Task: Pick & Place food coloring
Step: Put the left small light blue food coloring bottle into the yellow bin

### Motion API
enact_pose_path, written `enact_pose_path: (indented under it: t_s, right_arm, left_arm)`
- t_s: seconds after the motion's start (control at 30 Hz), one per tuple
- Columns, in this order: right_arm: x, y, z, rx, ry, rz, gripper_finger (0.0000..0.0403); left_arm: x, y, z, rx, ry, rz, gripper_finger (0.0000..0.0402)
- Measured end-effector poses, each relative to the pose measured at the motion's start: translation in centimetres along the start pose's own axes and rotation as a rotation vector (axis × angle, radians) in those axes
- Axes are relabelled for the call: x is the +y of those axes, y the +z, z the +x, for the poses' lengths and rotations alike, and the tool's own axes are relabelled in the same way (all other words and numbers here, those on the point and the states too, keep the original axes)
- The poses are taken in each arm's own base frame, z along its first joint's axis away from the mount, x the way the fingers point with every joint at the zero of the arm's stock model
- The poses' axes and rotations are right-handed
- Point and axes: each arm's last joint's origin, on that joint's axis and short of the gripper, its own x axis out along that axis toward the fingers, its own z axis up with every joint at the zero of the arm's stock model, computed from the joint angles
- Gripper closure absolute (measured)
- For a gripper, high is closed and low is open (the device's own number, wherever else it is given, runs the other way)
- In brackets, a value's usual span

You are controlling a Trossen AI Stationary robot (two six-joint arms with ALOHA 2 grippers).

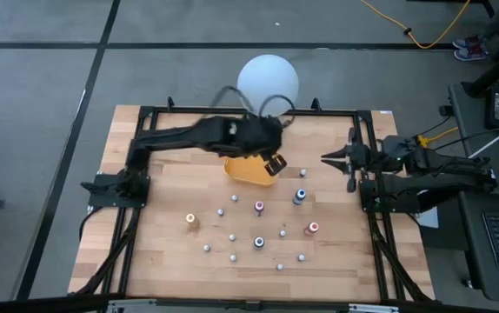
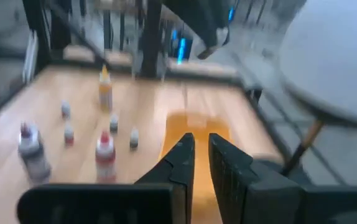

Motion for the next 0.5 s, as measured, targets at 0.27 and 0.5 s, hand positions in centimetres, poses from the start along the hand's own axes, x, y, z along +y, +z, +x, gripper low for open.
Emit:
enact_pose_path:
  t_s: [0.27,0.5]
  right_arm:
    - [-0.6,4.2,1.2,-0.421,-0.069,0.034,0.0351]
    - [-0.6,6.8,2.9,-0.781,-0.039,0.028,0.0351]
  left_arm:
    - [0.2,4.5,-8.2,-0.572,-0.169,-0.048,0.0342]
    - [0.6,4.0,-8.5,-0.987,-0.428,-0.090,0.0342]
